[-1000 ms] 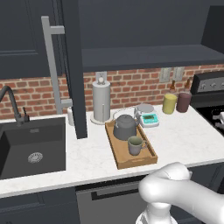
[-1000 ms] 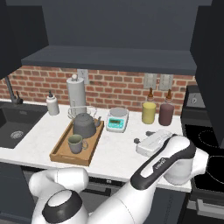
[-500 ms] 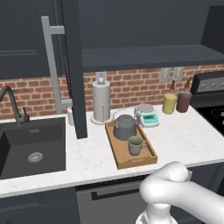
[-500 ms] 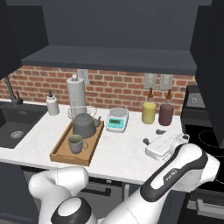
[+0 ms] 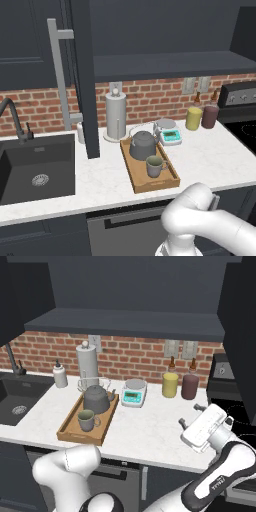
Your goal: Pick the kettle from the counter and place it on the tray. Then pick the mug from the cabinet and place it on the tray. Then close the cabinet doors.
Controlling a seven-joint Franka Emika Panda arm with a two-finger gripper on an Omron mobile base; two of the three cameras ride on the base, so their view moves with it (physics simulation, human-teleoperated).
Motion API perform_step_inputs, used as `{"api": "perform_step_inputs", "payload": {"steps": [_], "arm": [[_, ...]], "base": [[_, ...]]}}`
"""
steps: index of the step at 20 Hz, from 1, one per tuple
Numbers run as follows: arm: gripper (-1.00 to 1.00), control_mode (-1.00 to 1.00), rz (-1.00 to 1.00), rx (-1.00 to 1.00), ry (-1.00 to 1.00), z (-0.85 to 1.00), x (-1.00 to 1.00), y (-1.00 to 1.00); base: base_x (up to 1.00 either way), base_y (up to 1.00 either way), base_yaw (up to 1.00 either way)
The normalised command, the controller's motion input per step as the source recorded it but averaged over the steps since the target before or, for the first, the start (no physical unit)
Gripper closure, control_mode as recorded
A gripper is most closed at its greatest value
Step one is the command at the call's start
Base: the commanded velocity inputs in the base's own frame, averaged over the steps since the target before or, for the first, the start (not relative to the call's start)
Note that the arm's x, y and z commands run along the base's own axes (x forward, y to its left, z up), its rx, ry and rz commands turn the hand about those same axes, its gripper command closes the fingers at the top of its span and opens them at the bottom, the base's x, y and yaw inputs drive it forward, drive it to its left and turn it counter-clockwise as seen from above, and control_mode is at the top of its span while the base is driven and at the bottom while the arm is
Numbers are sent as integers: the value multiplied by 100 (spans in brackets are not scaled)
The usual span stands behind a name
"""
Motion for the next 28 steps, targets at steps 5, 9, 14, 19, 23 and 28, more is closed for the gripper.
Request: {"api": "perform_step_inputs", "payload": {"steps": [5,9,14,19,23,28], "arm": [[-100,-100,0,12,-14,30,0,-47],[-100,-100,-4,12,-2,40,0,-44],[-100,-100,-11,12,0,11,2,-26],[-100,-100,-15,13,0,8,0,-31],[-100,-100,-17,10,0,30,0,-35],[-100,-100,-20,2,0,45,0,-37]], "base": [[0,0,0],[0,0,0],[0,0,0],[0,0,0],[0,0,0],[0,0,0]]}}
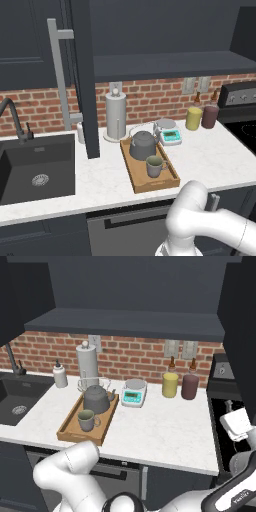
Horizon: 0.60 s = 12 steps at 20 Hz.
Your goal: Pick the kettle from the counter and place it on the tray. Then pick the mug from the cabinet and place it on the tray. Then close the cabinet doors.
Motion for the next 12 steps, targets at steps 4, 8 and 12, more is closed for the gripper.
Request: {"api": "perform_step_inputs", "payload": {"steps": [4,8,12], "arm": [[-100,-100,-18,0,0,40,0,-29],[-100,-100,-11,-6,0,35,0,-10],[-100,-100,-7,-26,-6,27,-12,3]], "base": [[0,0,0],[0,0,0],[0,0,0]]}}
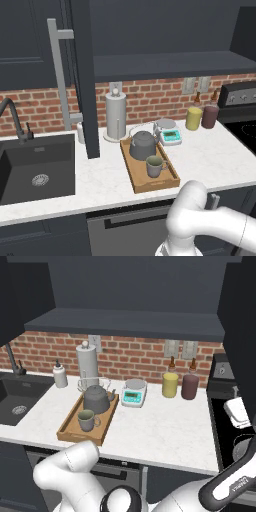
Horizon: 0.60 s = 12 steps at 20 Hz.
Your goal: Pick the kettle from the counter and place it on the tray. Then pick the mug from the cabinet and place it on the tray. Then close the cabinet doors.
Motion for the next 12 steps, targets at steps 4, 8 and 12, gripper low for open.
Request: {"api": "perform_step_inputs", "payload": {"steps": [4,8,12], "arm": [[-100,-100,-4,-47,-9,26,-9,28],[-100,-100,0,-53,-11,30,-1,41],[-100,-100,0,-53,-16,34,0,48]], "base": [[0,0,0],[0,0,0],[0,0,0]]}}
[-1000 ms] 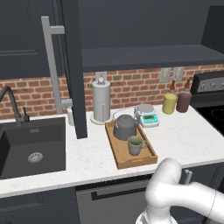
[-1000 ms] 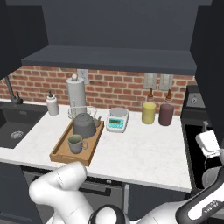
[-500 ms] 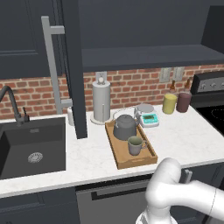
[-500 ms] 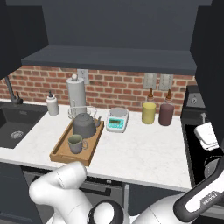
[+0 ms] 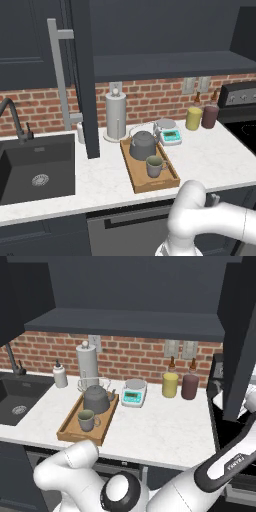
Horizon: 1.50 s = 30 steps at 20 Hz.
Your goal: Pick the kettle from the counter and place it on the tray. Then pick the mug from the cabinet and place it on the tray. Then close the cabinet doors.
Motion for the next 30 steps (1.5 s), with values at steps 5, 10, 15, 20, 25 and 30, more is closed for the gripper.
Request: {"api": "perform_step_inputs", "payload": {"steps": [5,10,15,20,25,30], "arm": [[-100,-100,0,-51,-24,32,0,57],[-100,-100,-2,-45,-21,16,2,70],[-100,-100,-13,-37,-9,1,22,90],[-100,-100,-19,-30,-2,0,42,94],[-100,-100,-24,-21,0,0,67,89],[-100,-100,-27,-17,0,0,86,81]], "base": [[0,0,0],[0,0,0],[0,0,0],[0,0,0],[0,0,0],[0,0,0]]}}
